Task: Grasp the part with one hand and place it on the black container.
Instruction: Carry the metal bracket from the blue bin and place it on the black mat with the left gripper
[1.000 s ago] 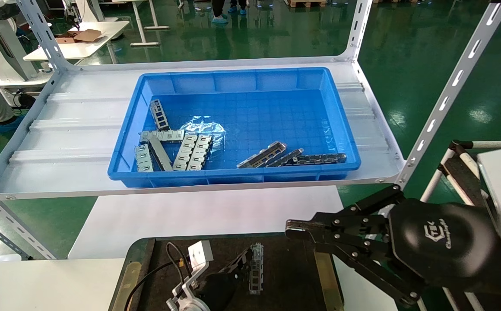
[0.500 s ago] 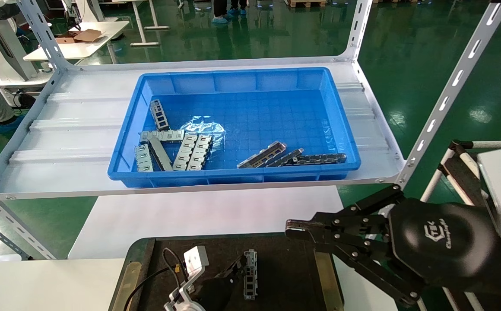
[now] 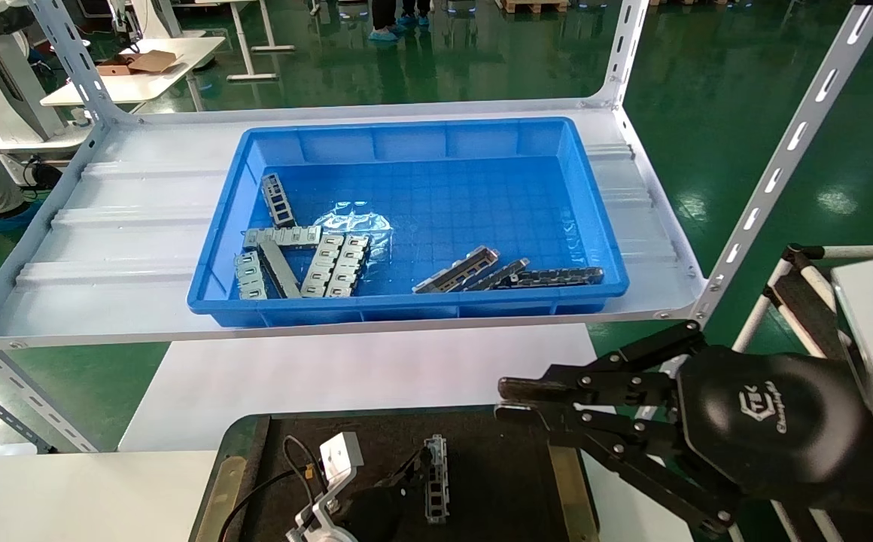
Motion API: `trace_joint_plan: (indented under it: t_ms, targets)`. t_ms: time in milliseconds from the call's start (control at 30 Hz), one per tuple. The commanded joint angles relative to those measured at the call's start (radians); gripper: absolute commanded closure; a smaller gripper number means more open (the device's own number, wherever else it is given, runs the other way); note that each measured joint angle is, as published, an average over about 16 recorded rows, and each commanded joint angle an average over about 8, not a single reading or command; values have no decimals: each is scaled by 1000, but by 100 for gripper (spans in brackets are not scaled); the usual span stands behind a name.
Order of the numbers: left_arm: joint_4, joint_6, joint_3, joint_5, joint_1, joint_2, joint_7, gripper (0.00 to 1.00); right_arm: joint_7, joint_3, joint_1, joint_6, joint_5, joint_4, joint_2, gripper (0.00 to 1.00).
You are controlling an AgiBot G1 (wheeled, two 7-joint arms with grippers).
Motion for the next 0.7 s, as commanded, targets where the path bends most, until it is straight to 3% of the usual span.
trace_joint_plan:
  t_ms: [33,367,700]
  targets:
    - [-1,0,2,1,-2,0,-8,0,0,0,0,0,0,0,0,0]
    - [-35,76,-47,25,18,-15,6,0,0,-1,0,0,0,0,0,0]
    - [-26,345,-79,84,29,-102,112,0,-1,-1,0,1,1,0,0,0]
